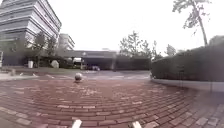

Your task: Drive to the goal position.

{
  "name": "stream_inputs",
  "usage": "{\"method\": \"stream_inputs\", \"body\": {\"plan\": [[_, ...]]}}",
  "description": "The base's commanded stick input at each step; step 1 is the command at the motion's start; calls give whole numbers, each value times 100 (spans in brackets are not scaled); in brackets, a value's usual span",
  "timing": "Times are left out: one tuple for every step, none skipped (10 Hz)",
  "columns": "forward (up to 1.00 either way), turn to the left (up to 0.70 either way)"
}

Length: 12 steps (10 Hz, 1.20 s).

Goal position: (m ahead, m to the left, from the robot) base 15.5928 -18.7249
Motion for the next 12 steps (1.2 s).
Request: {"method": "stream_inputs", "body": {"plan": [[70, -14], [70, -14], [70, -14], [70, -14], [70, -14], [70, -14], [70, -14], [70, -14], [70, -14], [70, -4], [70, 0], [70, 0]]}}
